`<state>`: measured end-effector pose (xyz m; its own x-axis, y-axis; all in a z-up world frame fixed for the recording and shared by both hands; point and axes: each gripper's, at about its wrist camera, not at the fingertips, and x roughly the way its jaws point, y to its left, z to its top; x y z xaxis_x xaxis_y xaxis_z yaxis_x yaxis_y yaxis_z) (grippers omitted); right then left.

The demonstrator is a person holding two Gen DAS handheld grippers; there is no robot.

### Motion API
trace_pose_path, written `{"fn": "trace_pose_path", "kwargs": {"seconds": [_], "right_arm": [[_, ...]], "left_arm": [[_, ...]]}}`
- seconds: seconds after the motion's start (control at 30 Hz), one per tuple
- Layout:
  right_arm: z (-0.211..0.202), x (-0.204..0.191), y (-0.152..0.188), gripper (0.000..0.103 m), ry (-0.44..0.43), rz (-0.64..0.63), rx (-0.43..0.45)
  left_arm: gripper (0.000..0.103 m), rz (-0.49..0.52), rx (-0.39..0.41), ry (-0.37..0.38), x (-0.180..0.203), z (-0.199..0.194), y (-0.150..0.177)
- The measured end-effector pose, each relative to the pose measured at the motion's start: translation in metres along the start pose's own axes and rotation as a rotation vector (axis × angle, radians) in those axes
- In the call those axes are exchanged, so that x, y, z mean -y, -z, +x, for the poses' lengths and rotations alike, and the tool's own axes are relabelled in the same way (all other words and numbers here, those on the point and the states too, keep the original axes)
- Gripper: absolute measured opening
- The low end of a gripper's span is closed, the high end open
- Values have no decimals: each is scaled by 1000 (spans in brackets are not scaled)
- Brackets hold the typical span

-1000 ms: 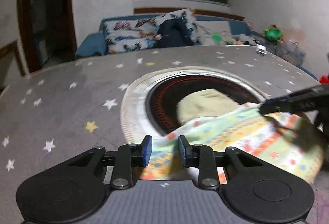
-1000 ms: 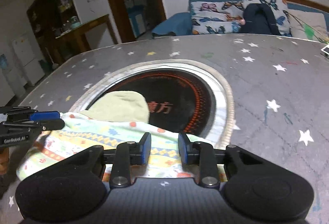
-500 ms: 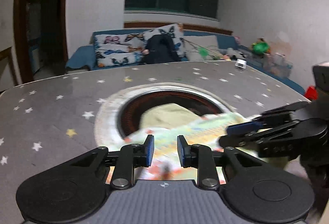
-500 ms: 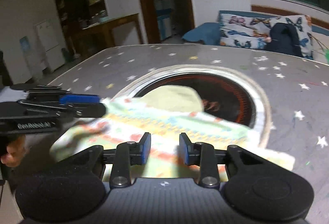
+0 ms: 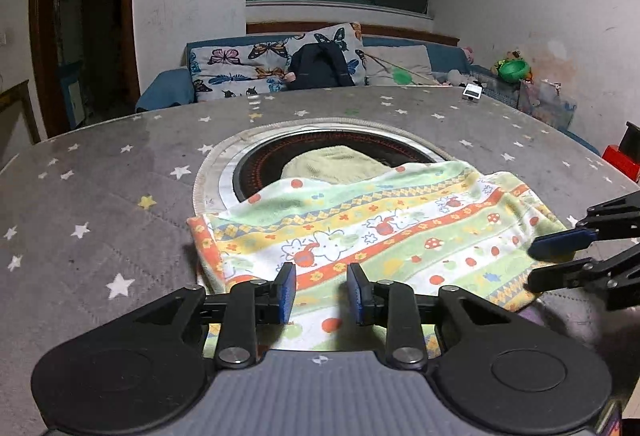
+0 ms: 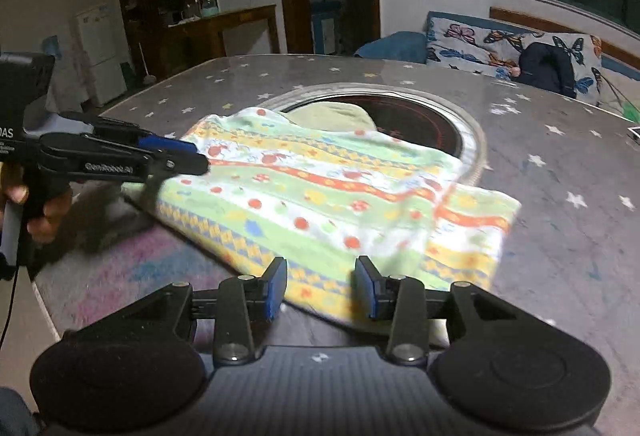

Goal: Fold clothes

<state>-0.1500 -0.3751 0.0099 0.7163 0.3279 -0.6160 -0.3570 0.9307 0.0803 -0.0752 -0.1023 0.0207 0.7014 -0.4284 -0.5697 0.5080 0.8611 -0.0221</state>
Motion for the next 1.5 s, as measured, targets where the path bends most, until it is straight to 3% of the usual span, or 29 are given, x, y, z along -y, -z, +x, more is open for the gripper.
{"fn": "trace_pose_path", "kwargs": {"seconds": [0.13, 0.3, 0.47, 0.57, 0.67, 0.73, 0.93, 1.0, 1.1, 1.23, 1.5], "right_arm": [[-9, 12, -14, 38, 12, 50, 44], [12, 26, -41, 38, 6, 117, 88], [36, 39, -36, 38, 25, 143, 23], [28, 45, -32, 40, 35, 158, 40], [20, 50, -32, 46, 99, 158, 59], [21, 56, -32, 46, 108, 171, 45], [29, 61, -27, 46, 130, 184, 31], [26, 65, -27, 51, 146, 198, 38], [23, 72, -26, 57, 170, 219, 47], [21, 84, -23, 66, 203, 264, 49], [26, 86, -20, 70, 201, 292, 46]], "left_arm": [[31, -20, 34, 6, -2, -8, -5], [31, -21, 2, 0, 0, 0, -2], [33, -40, -10, -3, -8, 1, 5], [34, -66, 0, -11, -15, -5, 3], [36, -90, 9, -44, -24, -8, 2], [44, -111, 5, -69, -30, -8, 2], [55, -175, -24, -119, -43, -4, 7], [59, -188, -33, -119, -45, -3, 7], [74, -196, -41, -121, -46, -3, 7], [83, -205, -54, -123, -46, -2, 6], [98, -212, -81, -132, -40, 3, 6]]}}
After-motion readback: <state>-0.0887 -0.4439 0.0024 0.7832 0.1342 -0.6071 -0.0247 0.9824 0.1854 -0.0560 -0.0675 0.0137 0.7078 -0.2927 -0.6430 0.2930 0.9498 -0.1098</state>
